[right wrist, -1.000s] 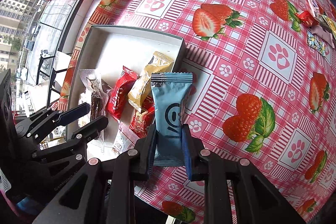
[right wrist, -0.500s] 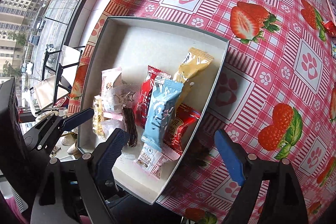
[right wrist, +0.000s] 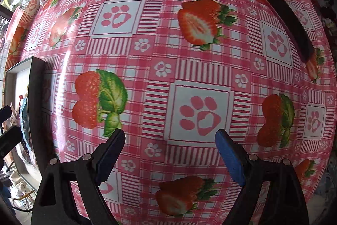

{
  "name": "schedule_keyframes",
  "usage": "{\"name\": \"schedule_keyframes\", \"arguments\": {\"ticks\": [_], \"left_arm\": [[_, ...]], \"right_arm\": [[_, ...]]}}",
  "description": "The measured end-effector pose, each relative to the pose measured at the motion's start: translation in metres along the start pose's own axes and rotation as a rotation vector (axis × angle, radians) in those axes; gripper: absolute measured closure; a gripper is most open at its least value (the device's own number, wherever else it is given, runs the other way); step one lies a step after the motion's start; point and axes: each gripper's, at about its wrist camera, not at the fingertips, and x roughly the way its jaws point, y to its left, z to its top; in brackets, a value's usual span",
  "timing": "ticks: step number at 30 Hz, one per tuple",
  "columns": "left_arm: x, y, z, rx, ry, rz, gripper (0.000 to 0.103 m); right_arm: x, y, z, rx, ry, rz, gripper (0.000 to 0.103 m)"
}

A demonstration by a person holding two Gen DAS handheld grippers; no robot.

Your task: Organize snacks

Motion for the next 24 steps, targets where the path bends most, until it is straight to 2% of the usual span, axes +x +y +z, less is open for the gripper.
{"name": "schedule_keyframes", "arguments": {"ticks": [3,6,8,10,11,12,13,14,17,18,24], "left_arm": [[0.03,-0.025,0.01,0.032,-0.066,0.076,0.022],[0.062,-0.033,0.014,0.04,-0.11,0.138,0.022],[0.079,-0.034,0.015,0.044,-0.11,0.204,0.022],[0.082,-0.028,0.014,-0.008,-0.172,0.203,0.017],[0.085,-0.026,0.013,-0.026,-0.185,0.216,0.013],[0.086,-0.024,0.011,-0.05,-0.207,0.235,0.003],[0.089,-0.02,0.009,-0.081,-0.221,0.246,0.0],[0.09,-0.015,0.006,-0.116,-0.243,0.22,0.0],[0.09,-0.018,-0.002,-0.111,-0.335,0.24,0.0],[0.09,-0.019,-0.005,-0.109,-0.36,0.241,0.0],[0.09,-0.017,-0.003,-0.116,-0.358,0.23,0.0]], "right_arm": [[0.007,-0.04,-0.003,0.055,-0.091,0.005,0.015],[0.02,-0.067,0.0,0.079,-0.135,0.017,0.014],[0.025,-0.078,0.001,0.086,-0.188,0.026,0.0],[0.027,-0.082,0.003,0.061,-0.243,-0.01,0.0],[0.026,-0.081,0.004,0.031,-0.272,-0.02,0.0],[0.026,-0.079,0.004,0.013,-0.307,-0.017,0.0],[0.025,-0.077,0.002,0.0,-0.343,-0.015,0.0],[0.026,-0.072,0.001,-0.009,-0.382,-0.012,0.0],[0.03,-0.063,-0.014,-0.049,-0.517,-0.002,0.0],[0.03,-0.064,-0.016,-0.05,-0.526,0.002,0.0],[0.032,-0.064,-0.018,-0.042,-0.527,0.0,0.0]]}}
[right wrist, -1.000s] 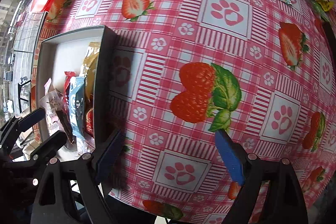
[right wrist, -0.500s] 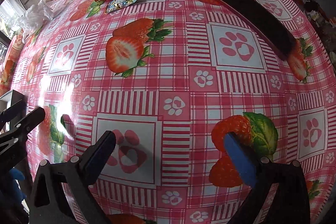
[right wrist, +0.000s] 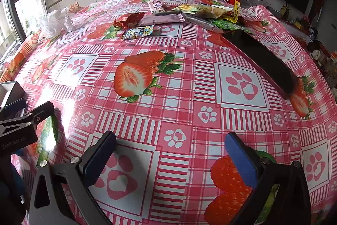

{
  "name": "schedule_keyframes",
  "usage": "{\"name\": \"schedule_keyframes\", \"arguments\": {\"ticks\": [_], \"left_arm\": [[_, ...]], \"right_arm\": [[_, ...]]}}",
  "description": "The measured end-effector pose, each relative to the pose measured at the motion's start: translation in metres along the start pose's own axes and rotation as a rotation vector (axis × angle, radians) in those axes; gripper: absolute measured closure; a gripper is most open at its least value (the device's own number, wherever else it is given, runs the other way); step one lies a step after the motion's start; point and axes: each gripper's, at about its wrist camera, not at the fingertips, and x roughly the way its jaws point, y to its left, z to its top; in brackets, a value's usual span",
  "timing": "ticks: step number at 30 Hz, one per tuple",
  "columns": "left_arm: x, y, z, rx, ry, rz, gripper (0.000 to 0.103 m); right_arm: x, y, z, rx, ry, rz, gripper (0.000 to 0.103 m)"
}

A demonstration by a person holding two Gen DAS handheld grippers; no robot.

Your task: Organize snacks

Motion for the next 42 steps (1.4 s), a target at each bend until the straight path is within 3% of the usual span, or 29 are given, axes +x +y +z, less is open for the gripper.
{"name": "schedule_keyframes", "arguments": {"ticks": [42], "left_arm": [[-0.0008,0.0001,-0.0007,-0.002,0.001,0.0,0.0]], "right_arm": [[-0.0003,0.0,0.0015,-0.012,-0.001,0.008,0.0]]}}
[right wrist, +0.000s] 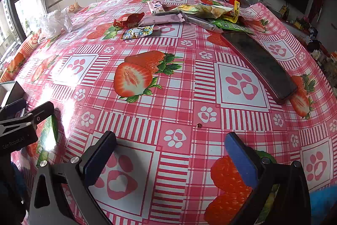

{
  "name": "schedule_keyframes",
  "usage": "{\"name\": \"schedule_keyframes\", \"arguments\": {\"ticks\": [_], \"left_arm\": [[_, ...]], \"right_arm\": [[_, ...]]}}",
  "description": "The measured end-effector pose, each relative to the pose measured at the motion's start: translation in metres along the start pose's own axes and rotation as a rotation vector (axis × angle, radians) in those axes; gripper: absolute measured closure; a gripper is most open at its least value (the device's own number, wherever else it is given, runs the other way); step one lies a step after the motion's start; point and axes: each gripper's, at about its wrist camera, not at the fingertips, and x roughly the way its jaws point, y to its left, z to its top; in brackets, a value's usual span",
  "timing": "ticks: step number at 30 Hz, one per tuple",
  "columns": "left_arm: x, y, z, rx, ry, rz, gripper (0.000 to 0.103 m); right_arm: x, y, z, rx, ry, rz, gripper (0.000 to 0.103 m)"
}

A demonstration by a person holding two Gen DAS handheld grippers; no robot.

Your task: Organize snacks

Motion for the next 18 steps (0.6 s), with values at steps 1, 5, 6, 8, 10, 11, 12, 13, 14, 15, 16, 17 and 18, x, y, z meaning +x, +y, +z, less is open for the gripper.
{"name": "schedule_keyframes", "arguments": {"ticks": [1,5,6,8,10,11,12,13,14,15,16,17,18], "left_arm": [[0.001,0.001,0.001,0.001,0.0,0.001,0.0],[0.004,0.0,0.008,-0.005,0.044,0.011,0.0],[0.005,0.0,0.011,-0.007,0.081,0.011,0.0],[0.007,-0.001,0.016,-0.001,0.146,0.008,0.0],[0.009,-0.001,0.017,0.012,0.164,-0.001,0.0],[0.009,0.0,0.016,0.021,0.155,-0.005,0.0],[0.008,0.0,0.014,0.026,0.142,-0.007,0.0],[0.007,0.0,0.012,0.029,0.123,-0.009,0.0],[0.005,0.0,0.008,0.031,0.095,-0.011,0.0],[0.001,0.0,0.003,0.034,0.056,-0.013,0.0],[-0.001,0.0,-0.001,0.036,0.019,-0.014,0.0],[-0.002,-0.001,-0.004,0.035,-0.001,-0.013,0.0],[-0.002,-0.001,-0.004,0.033,-0.001,-0.013,0.0]], "right_arm": [[0.0,0.0,0.0,0.0,0.0,0.0,0.0],[0.0,0.0,0.001,-0.001,0.0,0.001,0.0],[0.001,0.0,0.001,-0.001,0.0,0.001,0.0],[0.001,0.0,0.002,-0.001,0.0,0.001,0.0],[0.002,-0.001,0.002,-0.002,0.0,0.001,0.0],[0.002,-0.001,0.003,-0.002,0.0,0.001,0.0],[0.002,-0.001,0.003,-0.002,0.0,0.002,0.0],[0.003,-0.001,0.003,-0.003,0.0,0.003,0.0],[0.0,0.0,0.0,-0.003,-0.001,0.004,0.0],[0.001,0.001,0.0,-0.003,-0.001,0.002,0.0],[0.001,0.0,-0.001,-0.002,-0.001,0.001,0.0],[0.001,0.001,0.001,-0.002,-0.001,0.001,0.0],[0.002,0.001,0.002,-0.002,-0.001,0.001,0.0]]}}
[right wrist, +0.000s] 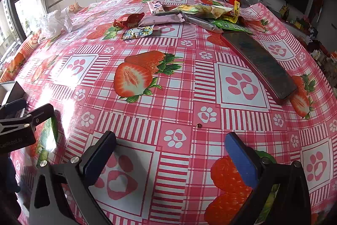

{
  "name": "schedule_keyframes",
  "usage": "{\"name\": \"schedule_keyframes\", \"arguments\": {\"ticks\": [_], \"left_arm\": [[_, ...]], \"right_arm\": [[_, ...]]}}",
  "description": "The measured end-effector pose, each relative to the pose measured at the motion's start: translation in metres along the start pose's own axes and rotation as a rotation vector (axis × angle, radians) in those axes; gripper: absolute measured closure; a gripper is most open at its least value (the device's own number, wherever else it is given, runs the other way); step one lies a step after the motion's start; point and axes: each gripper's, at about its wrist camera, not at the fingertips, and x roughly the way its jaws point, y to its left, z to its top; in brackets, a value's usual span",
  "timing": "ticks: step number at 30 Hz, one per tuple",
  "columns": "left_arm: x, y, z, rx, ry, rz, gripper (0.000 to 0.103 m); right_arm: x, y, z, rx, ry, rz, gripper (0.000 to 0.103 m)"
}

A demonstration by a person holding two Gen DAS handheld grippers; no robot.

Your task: Organize snacks

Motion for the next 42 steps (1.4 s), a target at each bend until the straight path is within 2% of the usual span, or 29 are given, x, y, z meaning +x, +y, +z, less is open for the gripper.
{"name": "schedule_keyframes", "arguments": {"ticks": [42], "left_arm": [[0.0007,0.0015,0.0028,-0.008,0.001,0.0,0.0]], "right_arm": [[0.0022,0.001,0.0049,0.001,-0.014,0.0,0.0]]}}
